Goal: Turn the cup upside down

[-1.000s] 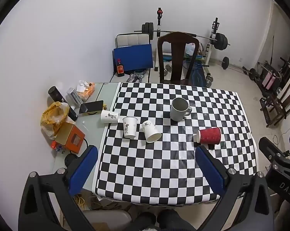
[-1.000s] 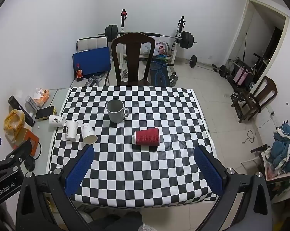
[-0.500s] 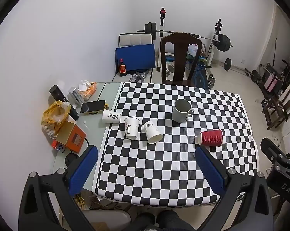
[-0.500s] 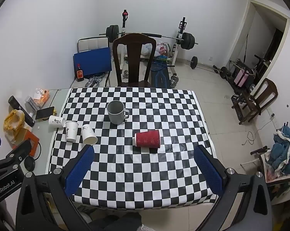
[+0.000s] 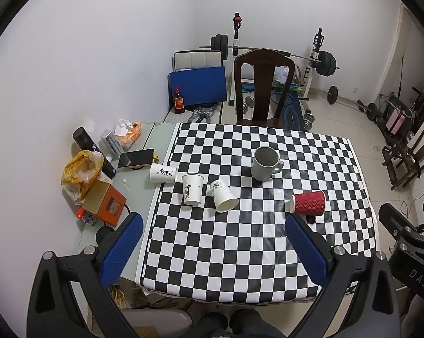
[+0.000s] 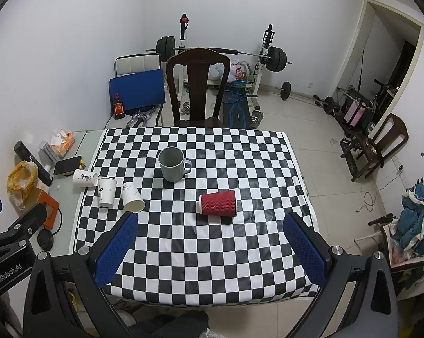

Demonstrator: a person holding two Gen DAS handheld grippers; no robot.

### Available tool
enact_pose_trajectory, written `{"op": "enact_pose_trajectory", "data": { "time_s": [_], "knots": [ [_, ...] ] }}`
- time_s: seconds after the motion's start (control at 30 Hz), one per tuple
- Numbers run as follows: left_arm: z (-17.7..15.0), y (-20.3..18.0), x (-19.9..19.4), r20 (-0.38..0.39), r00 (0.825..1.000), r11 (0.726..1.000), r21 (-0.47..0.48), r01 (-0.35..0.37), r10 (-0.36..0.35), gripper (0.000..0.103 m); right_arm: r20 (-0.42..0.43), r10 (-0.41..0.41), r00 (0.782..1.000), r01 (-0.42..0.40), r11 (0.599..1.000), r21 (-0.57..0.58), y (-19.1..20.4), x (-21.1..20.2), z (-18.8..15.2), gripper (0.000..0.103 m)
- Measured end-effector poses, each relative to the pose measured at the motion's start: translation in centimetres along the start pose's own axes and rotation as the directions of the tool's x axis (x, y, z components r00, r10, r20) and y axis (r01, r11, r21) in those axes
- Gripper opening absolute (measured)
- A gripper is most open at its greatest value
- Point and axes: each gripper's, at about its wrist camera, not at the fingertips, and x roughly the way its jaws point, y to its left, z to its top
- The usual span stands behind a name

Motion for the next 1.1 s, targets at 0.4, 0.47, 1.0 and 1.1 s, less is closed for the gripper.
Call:
{"op": "enact_pose_trajectory", "data": {
  "time_s": [0.4,0.47,1.0,1.1],
  "knots": [
    [-0.03,0.04,-0.01,0.001,1.0,1.0,0.0,-0.001,0.001,0.103,0.0,0.002,1.0,-0.002,1.0,0.001,-0.08,-0.09,0.04,0.103],
    [-0.02,0.03,-0.01,0.002,1.0,1.0,0.001,0.0,0.0,0.103,0.0,0.003,1.0,-0.003,1.0,0.002,-0.09,-0.09,0.04,0.103],
    [-0.02,-0.02,-0.02,0.006,1.0,1.0,0.001,-0.002,0.002,0.103,-0.001,0.007,1.0,-0.007,1.0,0.004,-0.03,-0.28,0.09,0.103],
    [-0.05,0.03,-0.03,0.006,1.0,1.0,-0.001,0.0,0.0,0.103,0.001,0.008,1.0,-0.008,1.0,0.005,-0.06,-0.37,0.11,0.103]
  ]
}}
